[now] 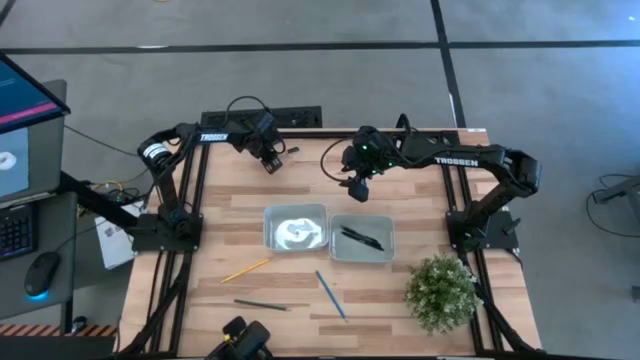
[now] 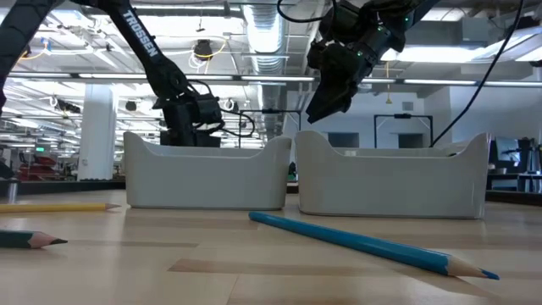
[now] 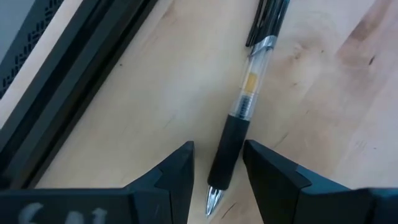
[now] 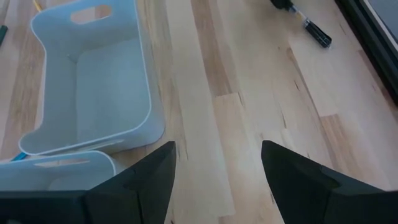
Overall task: Sort pens & pencils
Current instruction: Put the black pen into the right gray bin
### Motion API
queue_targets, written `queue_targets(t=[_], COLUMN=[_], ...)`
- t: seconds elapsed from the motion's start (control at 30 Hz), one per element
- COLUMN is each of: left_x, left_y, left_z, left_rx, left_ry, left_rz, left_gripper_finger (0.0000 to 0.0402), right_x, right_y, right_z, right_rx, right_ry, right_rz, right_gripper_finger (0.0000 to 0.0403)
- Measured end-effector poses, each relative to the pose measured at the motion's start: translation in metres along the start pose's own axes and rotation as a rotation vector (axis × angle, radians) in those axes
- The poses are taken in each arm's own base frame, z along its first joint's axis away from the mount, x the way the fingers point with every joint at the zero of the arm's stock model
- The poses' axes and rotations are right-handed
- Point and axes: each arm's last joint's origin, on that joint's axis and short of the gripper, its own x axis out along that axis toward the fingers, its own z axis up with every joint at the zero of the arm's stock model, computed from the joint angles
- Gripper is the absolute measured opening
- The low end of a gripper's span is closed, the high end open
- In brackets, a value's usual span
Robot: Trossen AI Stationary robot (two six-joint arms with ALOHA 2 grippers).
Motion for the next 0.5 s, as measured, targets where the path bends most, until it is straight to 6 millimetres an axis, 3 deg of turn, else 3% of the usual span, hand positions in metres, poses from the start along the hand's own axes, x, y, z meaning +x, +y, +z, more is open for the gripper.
queue_targets(t=[0.5], left_x=[-0.0039], left_y=[-0.0018], left_z=[0.0074], left_rx=[0.022], left_ry=[0.012], left_rz=[0.008], left_gripper_finger=[0.0135], right_x=[0.0000], right_y=[0.0000], right_z=[0.0000], right_rx=[0.000], right_ry=[0.000], right_rz=[0.000], right_gripper_finger=[0.0260])
